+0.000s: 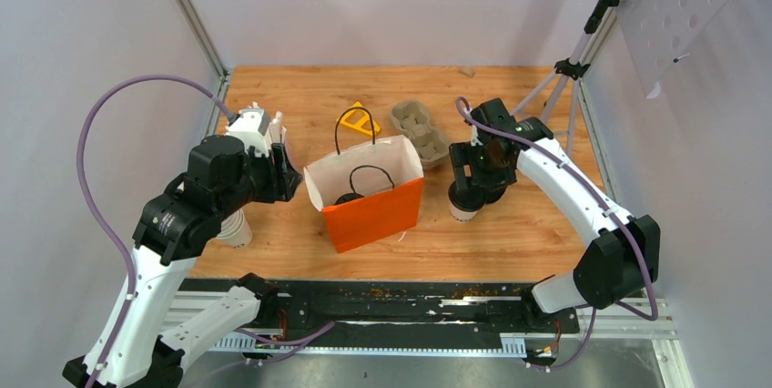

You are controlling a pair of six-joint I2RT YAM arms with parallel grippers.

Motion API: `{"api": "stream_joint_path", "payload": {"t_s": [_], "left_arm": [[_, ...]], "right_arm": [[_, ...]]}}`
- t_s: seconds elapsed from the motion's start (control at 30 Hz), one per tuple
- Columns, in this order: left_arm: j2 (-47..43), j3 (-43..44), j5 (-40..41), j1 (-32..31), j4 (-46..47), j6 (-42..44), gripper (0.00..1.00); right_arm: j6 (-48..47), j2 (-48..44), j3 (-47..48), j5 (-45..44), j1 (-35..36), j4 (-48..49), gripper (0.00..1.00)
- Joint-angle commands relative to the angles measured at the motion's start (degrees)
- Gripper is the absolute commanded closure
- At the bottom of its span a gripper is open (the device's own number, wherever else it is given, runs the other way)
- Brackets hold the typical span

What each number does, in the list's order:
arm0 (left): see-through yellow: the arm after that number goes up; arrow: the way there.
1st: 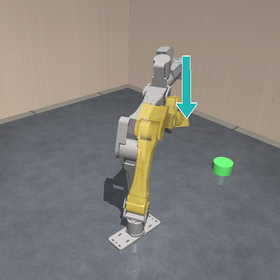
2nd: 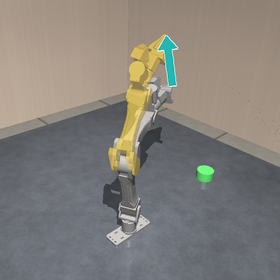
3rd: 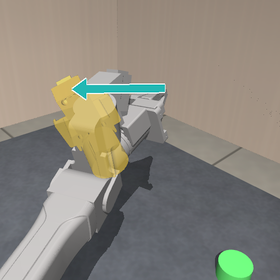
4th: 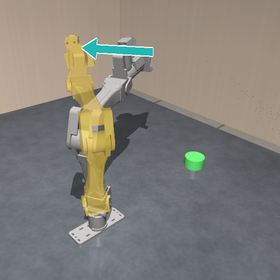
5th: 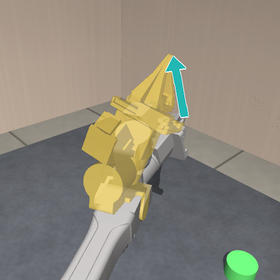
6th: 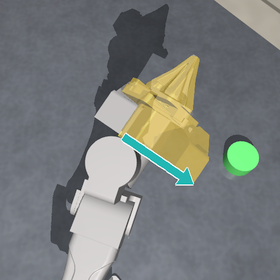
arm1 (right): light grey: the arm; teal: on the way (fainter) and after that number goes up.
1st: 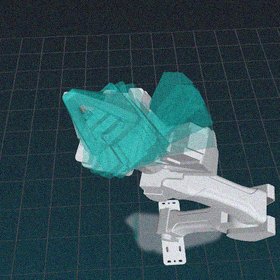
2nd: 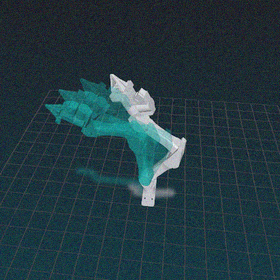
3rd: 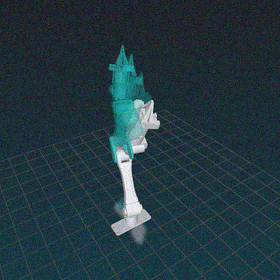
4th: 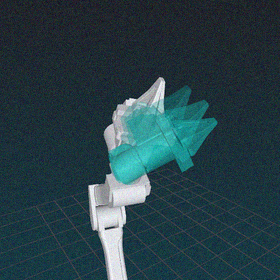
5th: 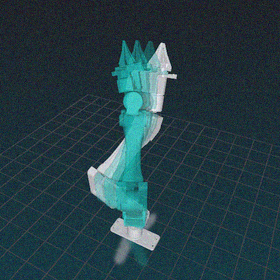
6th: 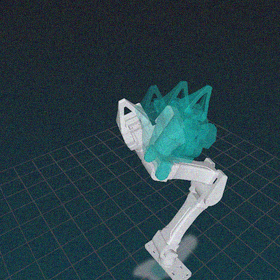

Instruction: Pack the takeout coffee

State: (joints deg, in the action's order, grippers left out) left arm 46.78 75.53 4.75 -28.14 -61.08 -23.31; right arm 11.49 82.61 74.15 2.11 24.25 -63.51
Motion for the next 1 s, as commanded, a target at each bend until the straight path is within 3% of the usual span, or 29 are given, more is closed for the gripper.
{"api": "stream_joint_path", "payload": {"t_s": [0.0,0.33,0.97], "left_arm": [[-0.2,0.83,-0.35,-0.12,0.97,-0.25,0.41],[-0.24,0.63,-0.12,-0.12,0.96,0.41,0.41],[-0.21,0.48,0.05,-0.07,1.05,1.03,0.41]], "right_arm": [[-0.71,-1.77,1.47,1.08,1.35,3.77,0.15],[-1.91,0.98,0.76,-4.38,3.97,4.25,0.13],[-2.85,2.99,-0.56,-6.15,4.93,5.1,0.12]]}}
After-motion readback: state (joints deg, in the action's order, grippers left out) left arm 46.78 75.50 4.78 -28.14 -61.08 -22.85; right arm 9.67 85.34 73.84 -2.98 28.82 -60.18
